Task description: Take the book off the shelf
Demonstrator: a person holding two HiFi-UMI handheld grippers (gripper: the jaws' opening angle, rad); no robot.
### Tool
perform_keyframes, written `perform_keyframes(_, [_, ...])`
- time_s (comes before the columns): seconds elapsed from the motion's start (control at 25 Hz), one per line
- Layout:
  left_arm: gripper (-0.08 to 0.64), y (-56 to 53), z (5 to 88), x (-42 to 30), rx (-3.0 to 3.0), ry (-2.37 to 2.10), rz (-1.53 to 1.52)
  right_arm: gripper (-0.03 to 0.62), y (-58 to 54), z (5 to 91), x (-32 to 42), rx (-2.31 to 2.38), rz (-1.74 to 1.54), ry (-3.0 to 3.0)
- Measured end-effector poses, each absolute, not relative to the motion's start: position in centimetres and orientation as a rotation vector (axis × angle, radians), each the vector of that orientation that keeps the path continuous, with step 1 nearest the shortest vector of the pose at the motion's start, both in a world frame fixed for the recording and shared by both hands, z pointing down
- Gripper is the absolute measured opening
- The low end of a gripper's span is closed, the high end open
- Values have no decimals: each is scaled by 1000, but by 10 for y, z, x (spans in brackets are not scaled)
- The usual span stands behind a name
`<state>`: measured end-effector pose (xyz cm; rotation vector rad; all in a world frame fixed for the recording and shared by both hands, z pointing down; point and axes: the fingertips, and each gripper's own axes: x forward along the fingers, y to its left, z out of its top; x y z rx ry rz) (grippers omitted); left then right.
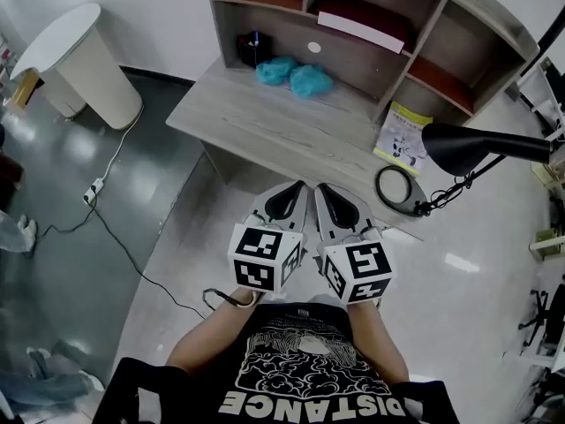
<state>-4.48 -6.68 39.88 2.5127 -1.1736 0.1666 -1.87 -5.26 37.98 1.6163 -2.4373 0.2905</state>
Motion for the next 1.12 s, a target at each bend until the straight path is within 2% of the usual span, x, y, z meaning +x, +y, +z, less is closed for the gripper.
perform_keyframes(0.68, [9, -134, 409, -19, 2522, -1151, 195, 18, -123, 395, 9, 1643, 340, -2438])
perform_keyframes(1.12, [9, -214, 404, 28, 2497, -1170, 164, 18, -201, 389, 59, 1647, 355, -2472])
